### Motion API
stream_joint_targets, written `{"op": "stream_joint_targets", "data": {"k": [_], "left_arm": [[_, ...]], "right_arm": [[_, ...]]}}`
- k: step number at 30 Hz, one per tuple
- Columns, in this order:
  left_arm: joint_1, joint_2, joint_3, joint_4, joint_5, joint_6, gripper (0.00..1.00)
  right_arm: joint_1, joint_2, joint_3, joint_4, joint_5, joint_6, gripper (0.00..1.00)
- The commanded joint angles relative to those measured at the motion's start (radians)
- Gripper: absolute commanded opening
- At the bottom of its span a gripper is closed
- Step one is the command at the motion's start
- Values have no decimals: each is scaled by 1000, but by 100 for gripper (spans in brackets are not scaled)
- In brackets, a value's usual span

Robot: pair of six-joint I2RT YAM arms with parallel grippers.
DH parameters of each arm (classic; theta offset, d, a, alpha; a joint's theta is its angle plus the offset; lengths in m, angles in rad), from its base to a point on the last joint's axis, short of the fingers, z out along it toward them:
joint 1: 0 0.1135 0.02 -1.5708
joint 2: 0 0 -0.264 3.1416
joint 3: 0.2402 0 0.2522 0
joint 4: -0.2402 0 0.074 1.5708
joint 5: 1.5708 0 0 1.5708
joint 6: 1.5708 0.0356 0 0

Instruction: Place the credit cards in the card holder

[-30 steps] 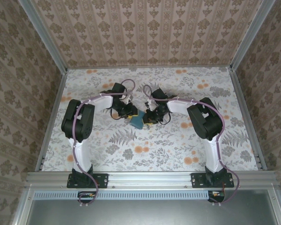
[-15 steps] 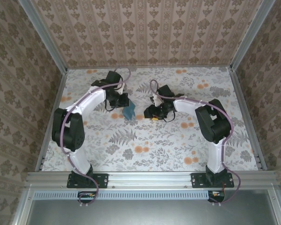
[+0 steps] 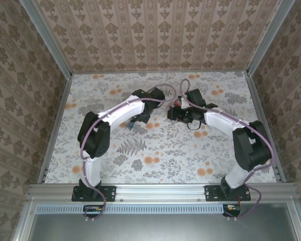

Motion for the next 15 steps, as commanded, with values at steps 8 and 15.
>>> {"op": "stream_joint_targets", "data": {"k": [8, 15], "left_arm": [[-84, -57, -71, 79, 113, -39, 61], [-63, -291, -257, 200, 295, -203, 58]], "right_arm": [[-27, -76, -58, 32, 39, 45, 51], [5, -27, -9, -9, 3, -4, 47]]}}
